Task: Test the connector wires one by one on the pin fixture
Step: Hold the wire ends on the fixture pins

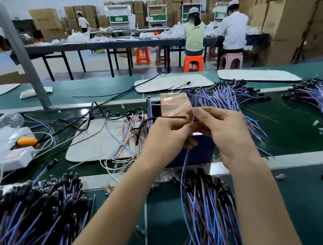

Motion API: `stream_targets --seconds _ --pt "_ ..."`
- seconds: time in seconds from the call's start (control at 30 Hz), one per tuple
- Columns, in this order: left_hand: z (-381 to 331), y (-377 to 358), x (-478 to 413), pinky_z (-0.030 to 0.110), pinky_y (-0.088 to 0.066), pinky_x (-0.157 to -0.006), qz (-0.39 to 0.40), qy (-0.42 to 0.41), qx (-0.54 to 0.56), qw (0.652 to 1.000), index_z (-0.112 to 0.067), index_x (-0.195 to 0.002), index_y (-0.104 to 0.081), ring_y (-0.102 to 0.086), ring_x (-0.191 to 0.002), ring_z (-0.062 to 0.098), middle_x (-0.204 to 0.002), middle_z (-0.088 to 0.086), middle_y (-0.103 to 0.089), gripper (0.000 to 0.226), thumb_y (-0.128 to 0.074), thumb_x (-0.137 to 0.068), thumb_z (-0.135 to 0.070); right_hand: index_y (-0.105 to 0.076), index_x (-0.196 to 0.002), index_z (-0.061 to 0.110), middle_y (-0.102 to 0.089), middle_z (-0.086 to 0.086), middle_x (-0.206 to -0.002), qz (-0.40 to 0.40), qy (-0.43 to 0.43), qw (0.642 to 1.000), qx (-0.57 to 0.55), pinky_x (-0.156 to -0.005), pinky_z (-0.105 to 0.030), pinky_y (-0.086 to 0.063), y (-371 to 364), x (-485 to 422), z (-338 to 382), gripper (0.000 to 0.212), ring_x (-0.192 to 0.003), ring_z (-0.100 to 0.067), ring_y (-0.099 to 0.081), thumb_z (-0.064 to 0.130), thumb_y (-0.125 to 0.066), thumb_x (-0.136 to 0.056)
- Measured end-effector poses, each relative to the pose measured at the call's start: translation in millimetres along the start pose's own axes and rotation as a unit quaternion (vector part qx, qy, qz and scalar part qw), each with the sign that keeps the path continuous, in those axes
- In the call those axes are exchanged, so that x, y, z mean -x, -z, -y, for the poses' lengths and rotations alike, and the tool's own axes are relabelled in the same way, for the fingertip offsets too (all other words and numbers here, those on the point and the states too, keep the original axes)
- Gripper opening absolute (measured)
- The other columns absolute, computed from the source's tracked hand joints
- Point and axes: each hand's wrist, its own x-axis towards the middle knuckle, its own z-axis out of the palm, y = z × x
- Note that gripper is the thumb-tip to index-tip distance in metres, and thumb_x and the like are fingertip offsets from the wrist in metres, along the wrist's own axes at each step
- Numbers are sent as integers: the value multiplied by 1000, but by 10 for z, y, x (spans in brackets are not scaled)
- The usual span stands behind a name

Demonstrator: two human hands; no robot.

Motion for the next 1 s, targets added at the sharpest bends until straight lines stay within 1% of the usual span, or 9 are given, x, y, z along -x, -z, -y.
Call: stream_targets --seconds 0.07,0.13,0.23,0.33,0.43,0.6,0.7,0.77,1.0 --pt "38 14 -26 19 -50 -52 -24 5 -48 999 -13 -85 -75 -59 -47 5 -53 -6 -64 14 -62 -91 -10 -70 -77 12 -71 2 -65 -19 -5 1000 -12 -69 -25 -57 -1 -24 -76 19 -62 -11 -65 5 -59 -91" --pt "62 27 -51 22 -53 -53 -40 15 -61 997 -12 -89 -74 -58 -45 5 -60 0 -65 12 -63 -91 -11 -69 -78 11 -71 3 -63 -39 -17 999 -23 -67 -23 -57 19 -51 -134 21 -62 -10 -67 6 -56 -94" --pt "74 74 -75 19 -51 -49 -58 30 -72 995 -12 -87 -71 -55 -42 3 -62 2 -62 12 -60 -92 -9 -67 -78 11 -68 4 -56 -83 -31 996 -13 -55 -18 -55 144 -101 -183 23 -53 -6 -65 8 -53 -96" --pt "65 142 -82 15 -44 -46 -71 25 -112 991 -12 -78 -67 -52 -40 4 -58 0 -63 16 -60 -93 -11 -66 -80 12 -64 5 -48 -108 -51 991 56 -40 -14 -45 317 -121 -218 19 -38 -4 -53 7 -56 -95" --pt "50 164 -77 11 -37 -45 -86 12 -200 976 -16 -69 -67 -47 -37 -3 -48 -6 -62 27 -59 -94 -23 -64 -80 12 -62 4 -45 -92 -80 984 128 -36 -13 -37 430 -132 -263 16 -31 -3 -44 4 -58 -92" --pt "-3 233 -41 10 -33 -38 -21 73 -245 967 -10 -72 -67 -46 -31 4 -44 -2 -62 21 -55 -89 -16 -67 -65 12 -55 4 -39 -66 -99 967 226 -39 -18 -32 498 -161 -348 22 -31 -6 -35 4 -61 -85" --pt "-31 263 -14 11 -34 -39 2 82 -264 961 -14 -80 -66 -46 -33 6 -46 -3 -63 16 -54 -88 -18 -69 -68 8 -52 6 -38 -71 -94 962 246 -47 -24 -29 535 -174 -378 17 -31 -6 -33 7 -62 -83" --pt "-42 281 -2 12 -36 -41 18 90 -279 956 -16 -78 -66 -46 -36 4 -50 -4 -66 15 -54 -87 -19 -69 -66 11 -51 6 -38 -68 -89 963 244 -43 -21 -29 558 -176 -388 19 -31 -5 -33 7 -62 -83" --pt "-46 366 -31 7 -33 -40 -3 81 -333 940 -16 -67 -72 -47 -40 -3 -47 -5 -62 29 -55 -90 -23 -70 -65 14 -50 5 -42 -66 -77 967 235 -45 -21 -26 572 -187 -404 21 -33 -5 -31 7 -63 -83"
